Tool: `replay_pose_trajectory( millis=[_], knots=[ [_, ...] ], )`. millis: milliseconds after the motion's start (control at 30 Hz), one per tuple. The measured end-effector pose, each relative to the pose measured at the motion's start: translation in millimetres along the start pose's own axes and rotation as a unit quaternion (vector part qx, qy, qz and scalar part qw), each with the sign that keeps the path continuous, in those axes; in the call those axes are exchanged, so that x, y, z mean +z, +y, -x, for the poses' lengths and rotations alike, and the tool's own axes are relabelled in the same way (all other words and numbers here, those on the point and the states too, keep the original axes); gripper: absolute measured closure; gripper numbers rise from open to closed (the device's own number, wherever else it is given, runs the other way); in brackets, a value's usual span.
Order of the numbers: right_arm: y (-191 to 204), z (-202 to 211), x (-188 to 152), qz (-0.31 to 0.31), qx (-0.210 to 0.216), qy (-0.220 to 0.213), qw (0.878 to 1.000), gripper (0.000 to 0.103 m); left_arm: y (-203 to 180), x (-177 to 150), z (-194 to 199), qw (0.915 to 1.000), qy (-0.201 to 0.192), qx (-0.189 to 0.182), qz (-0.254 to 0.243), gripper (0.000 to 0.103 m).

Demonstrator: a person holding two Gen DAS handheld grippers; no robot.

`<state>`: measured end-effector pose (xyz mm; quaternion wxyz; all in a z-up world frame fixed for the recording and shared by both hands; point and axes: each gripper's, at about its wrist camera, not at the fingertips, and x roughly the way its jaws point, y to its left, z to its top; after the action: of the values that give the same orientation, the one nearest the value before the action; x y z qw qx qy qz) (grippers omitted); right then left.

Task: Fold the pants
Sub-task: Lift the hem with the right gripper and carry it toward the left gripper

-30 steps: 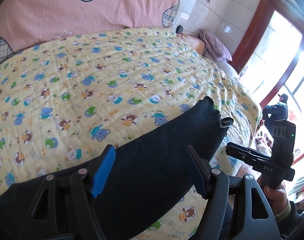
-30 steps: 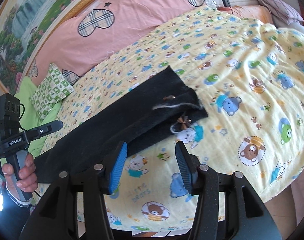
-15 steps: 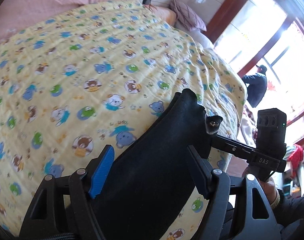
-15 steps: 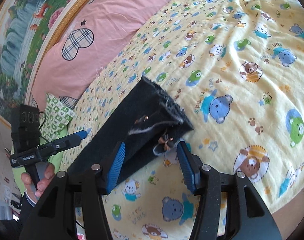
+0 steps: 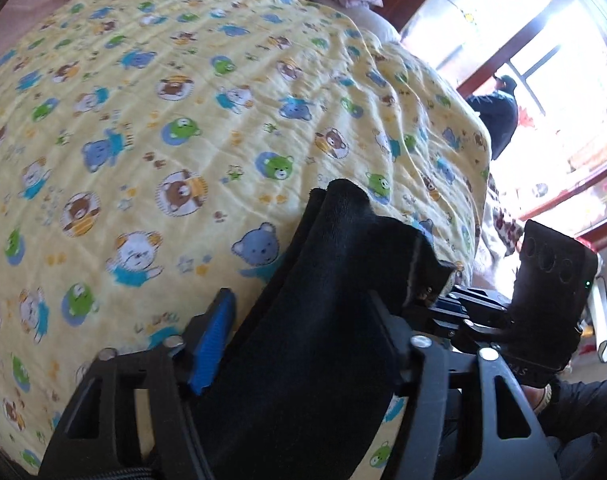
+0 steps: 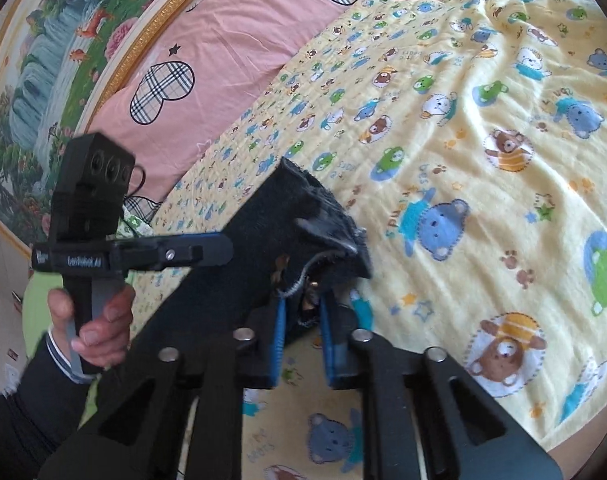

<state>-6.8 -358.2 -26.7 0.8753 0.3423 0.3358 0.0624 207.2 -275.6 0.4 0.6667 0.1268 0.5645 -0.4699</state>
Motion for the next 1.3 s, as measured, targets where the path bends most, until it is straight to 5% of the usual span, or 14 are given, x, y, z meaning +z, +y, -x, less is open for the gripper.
replay_pose_trajectory(
  millis=[200,367,833,1300],
  knots=[
    [-10,8,-4,0.000,0.016,-0.006,1.000,0.090,-2,17,-24,0.9990,0.024,-0.036,-0.009,0.078],
    [-14,8,-4,-0.007,0.033,-0.007,0.999,0.090,-3,17,-18,0.9985,0.002,-0.053,-0.012,0.091],
    [51,34,3,0.082,0.143,-0.039,0.986,0.090,-6,-35,87,0.9873,-0.137,-0.079,-0.012,0.093],
    [140,0,-20,0.172,0.237,0.036,0.955,0.090,30,-134,145,0.9747,-0.212,-0.054,0.045,0.093]
  ],
)
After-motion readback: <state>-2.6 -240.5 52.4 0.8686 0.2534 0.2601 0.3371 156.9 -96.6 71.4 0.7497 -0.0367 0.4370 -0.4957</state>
